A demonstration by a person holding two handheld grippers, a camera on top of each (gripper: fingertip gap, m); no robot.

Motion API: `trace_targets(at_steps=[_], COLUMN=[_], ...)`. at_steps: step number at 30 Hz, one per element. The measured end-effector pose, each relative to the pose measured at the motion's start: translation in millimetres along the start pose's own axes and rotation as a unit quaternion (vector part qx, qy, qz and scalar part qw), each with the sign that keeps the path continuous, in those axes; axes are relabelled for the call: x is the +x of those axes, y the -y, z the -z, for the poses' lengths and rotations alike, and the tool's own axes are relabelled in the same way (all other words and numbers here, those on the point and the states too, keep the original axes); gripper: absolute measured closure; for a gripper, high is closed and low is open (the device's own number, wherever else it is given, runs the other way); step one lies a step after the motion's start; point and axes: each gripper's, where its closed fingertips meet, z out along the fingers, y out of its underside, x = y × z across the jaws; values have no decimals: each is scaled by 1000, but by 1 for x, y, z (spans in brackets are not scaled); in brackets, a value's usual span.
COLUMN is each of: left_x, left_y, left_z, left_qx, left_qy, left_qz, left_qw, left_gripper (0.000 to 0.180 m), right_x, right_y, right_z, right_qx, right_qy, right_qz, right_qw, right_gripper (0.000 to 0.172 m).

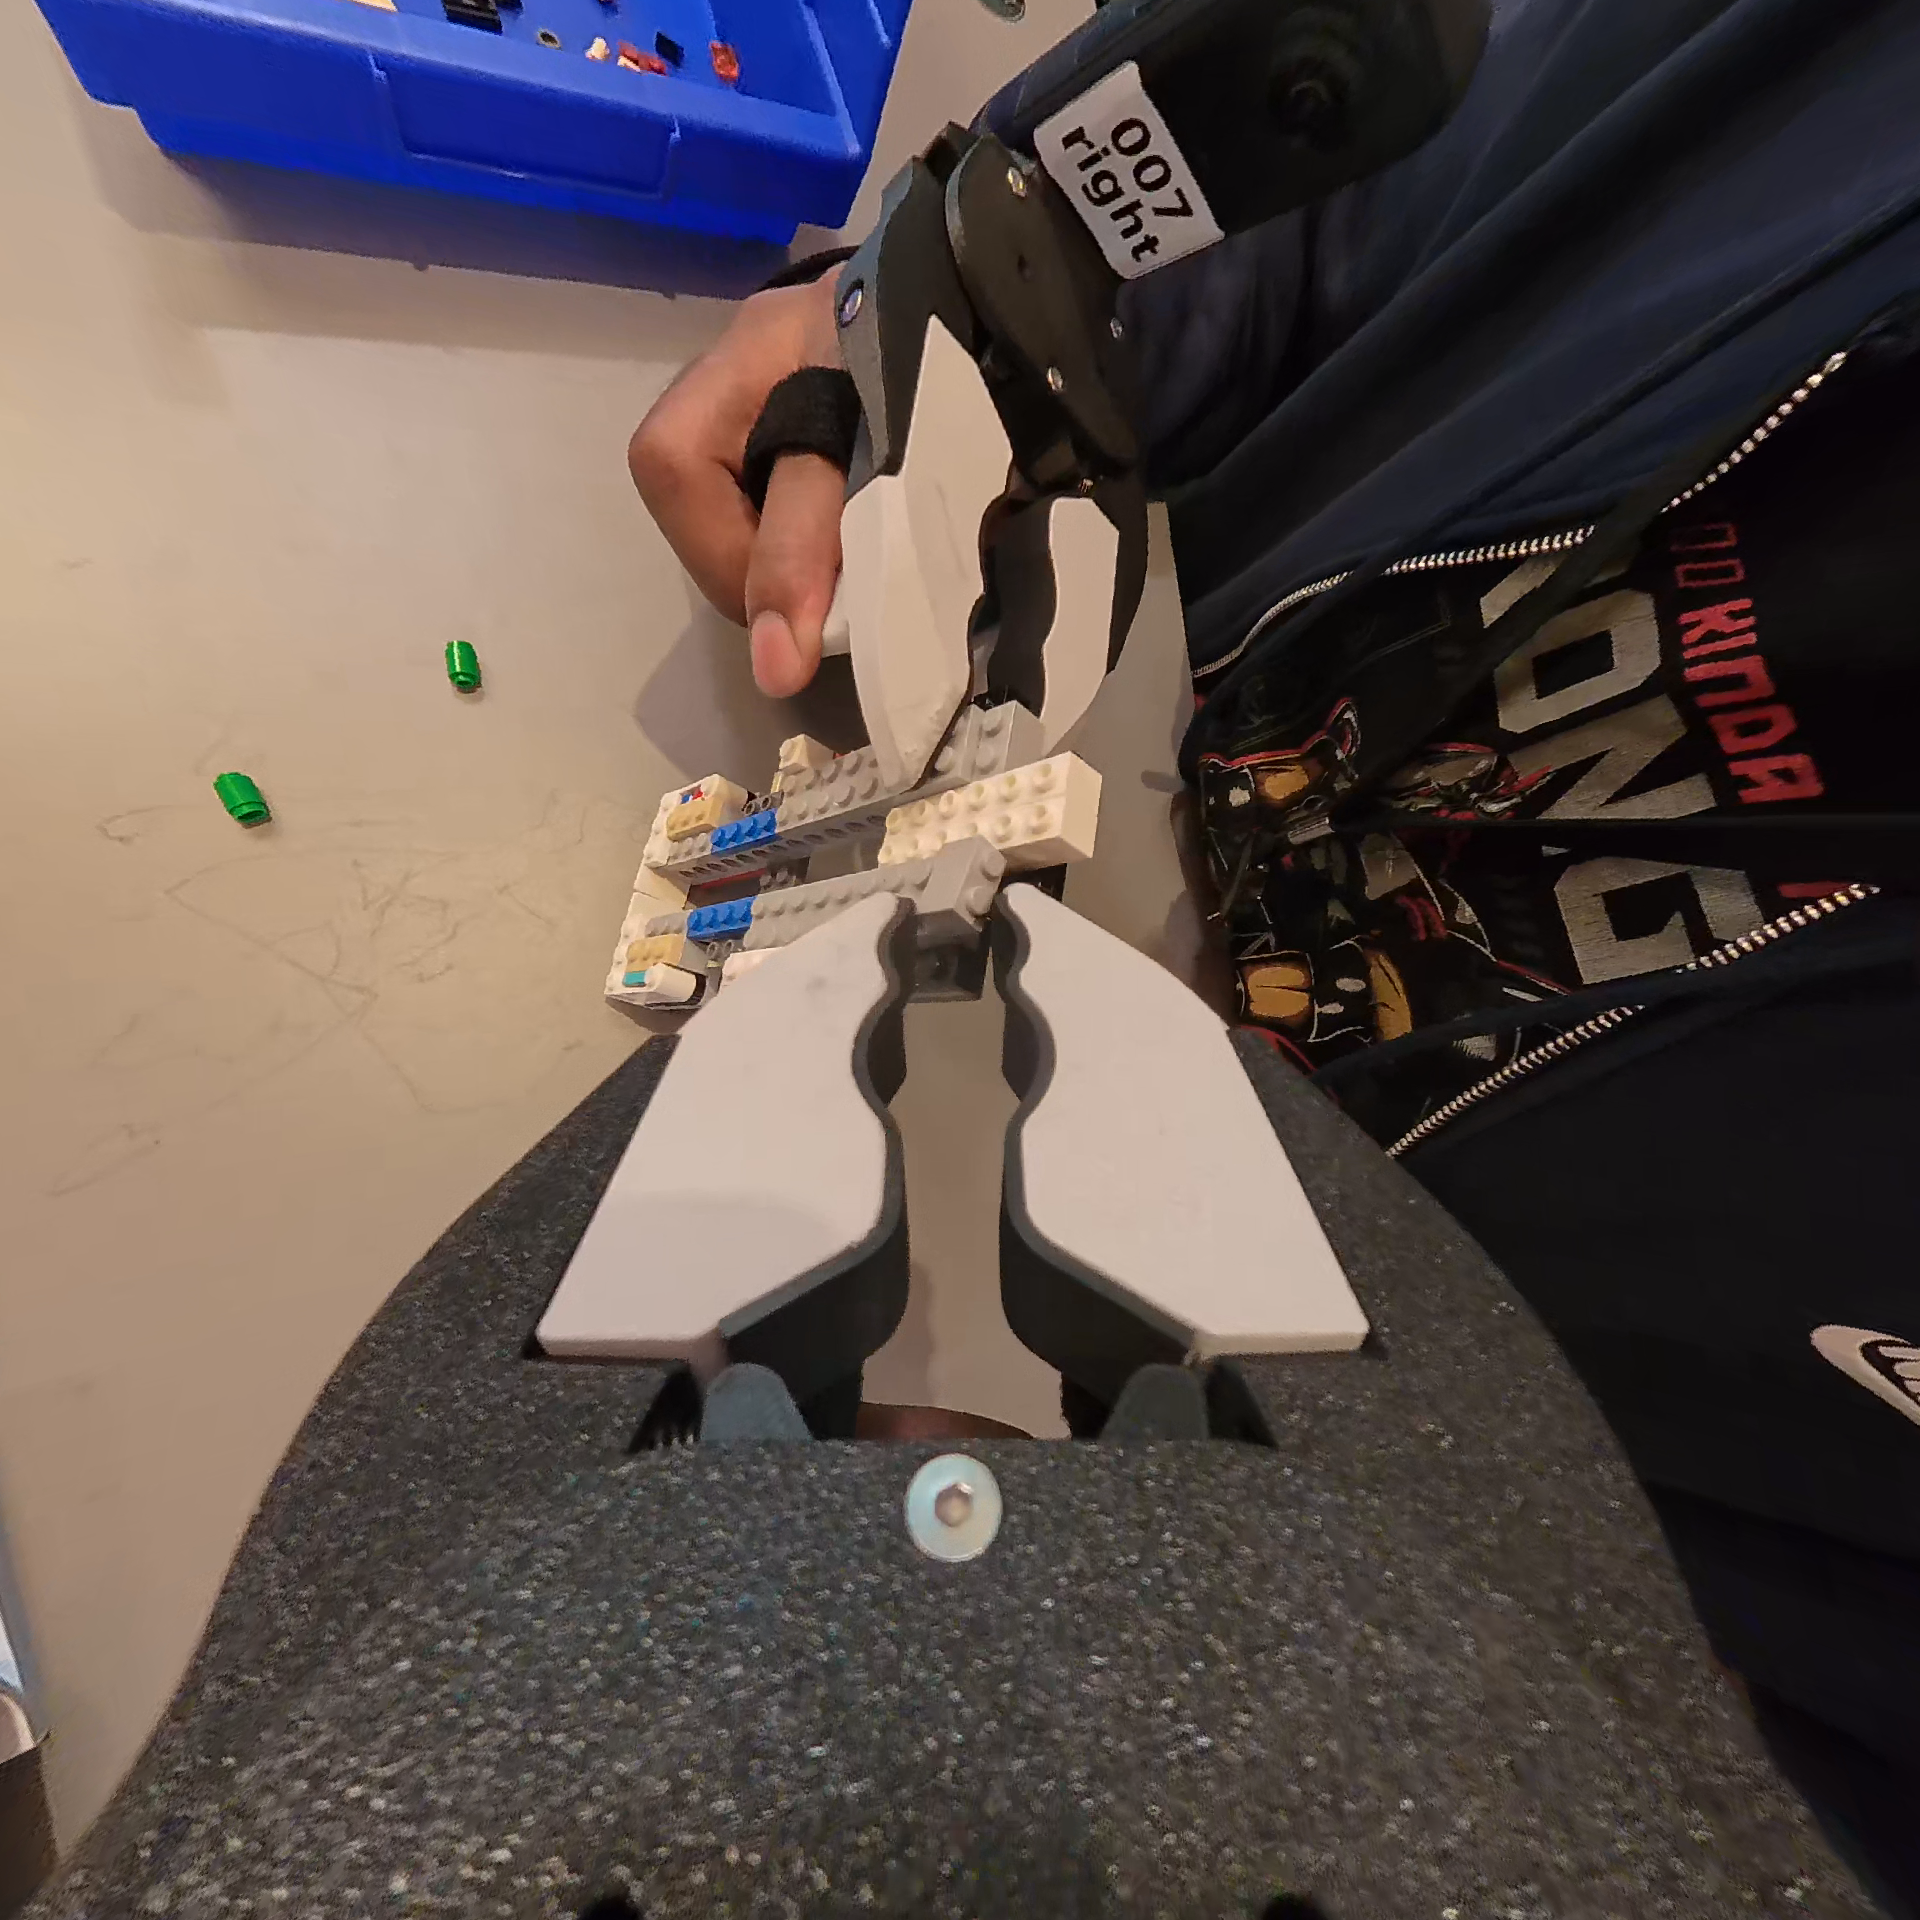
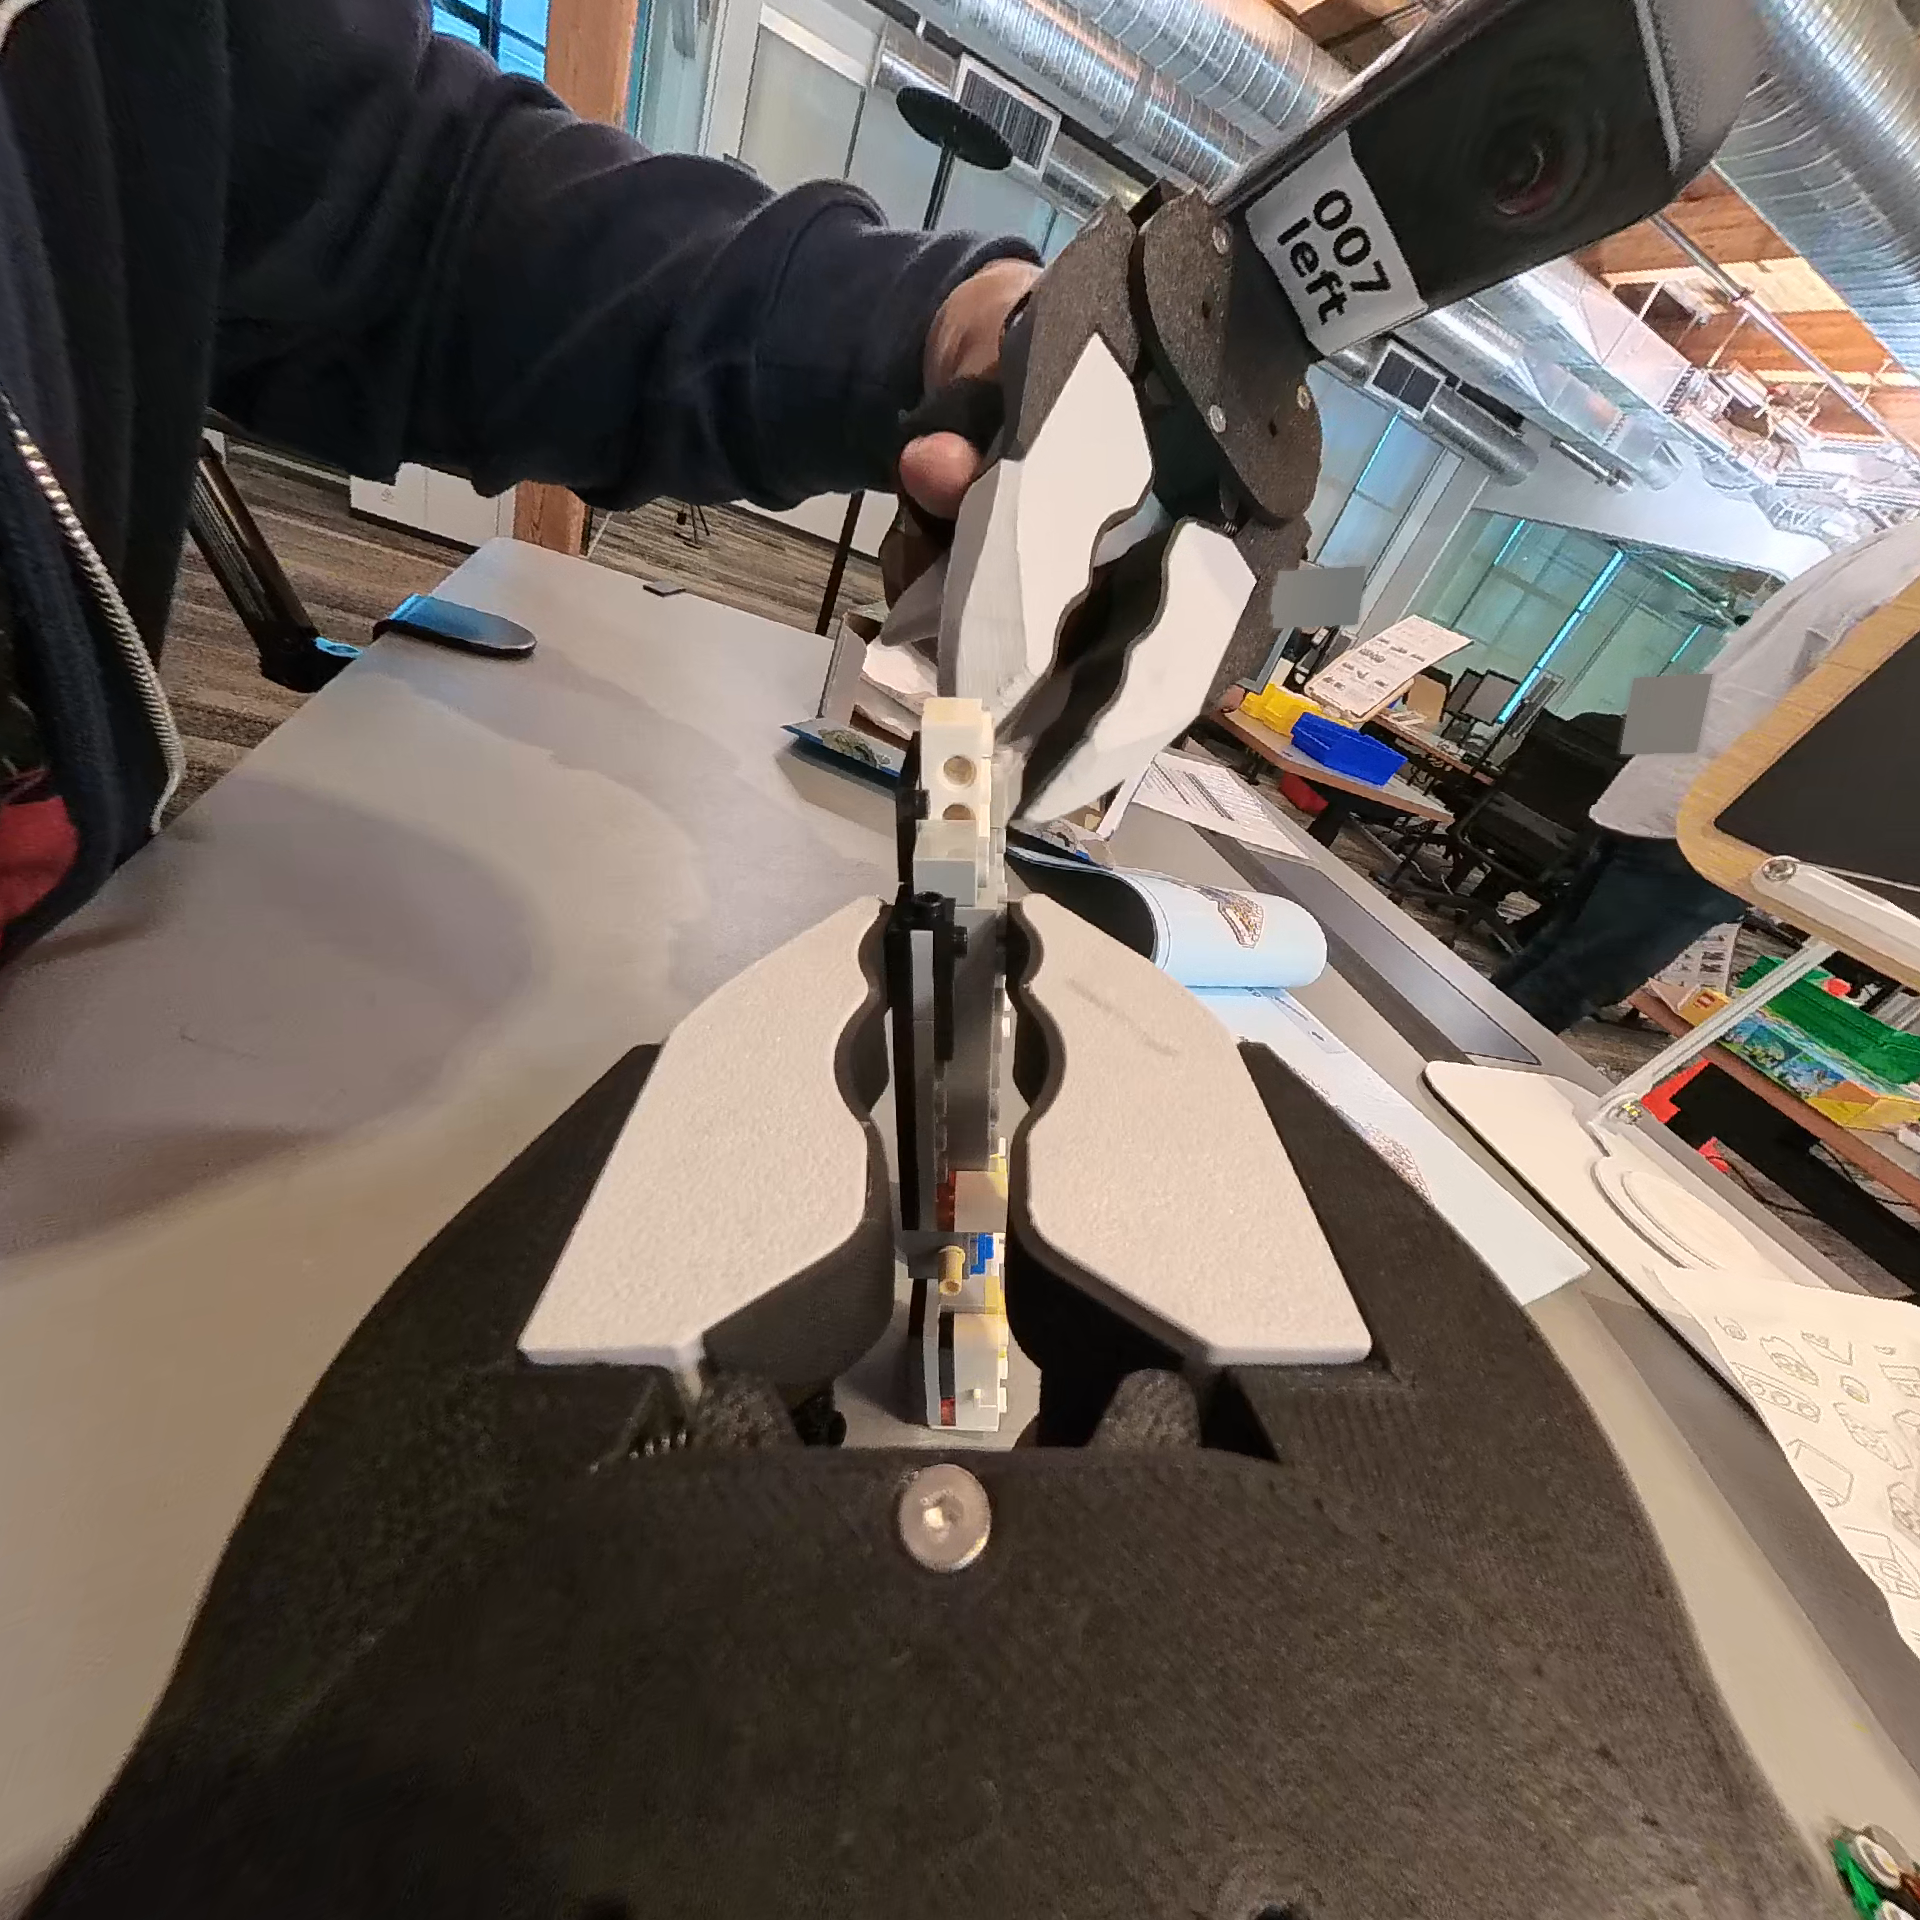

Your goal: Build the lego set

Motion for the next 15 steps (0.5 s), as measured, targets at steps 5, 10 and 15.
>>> trace_targets(at_steps=[5, 10, 15], left_x=[3, 2, -1], left_y=[-2, -4, -6], left_z=[1, 3, 2], left_qx=[-6, -20, -23], left_qy=[-4, 11, 27], left_qz=[-7, -12, -17], left_qw=[1000, 1000, 999], left_gripper=[167, 167, 165], right_x=[-1, 0, -1], right_y=[0, 0, 0], right_z=[0, 0, 0], right_qx=[0, 1, 1], right_qy=[2, 1, 2], right_qz=[1, -2, -2], right_qw=[1000, 1000, 1000], right_gripper=[152, 153, 153])
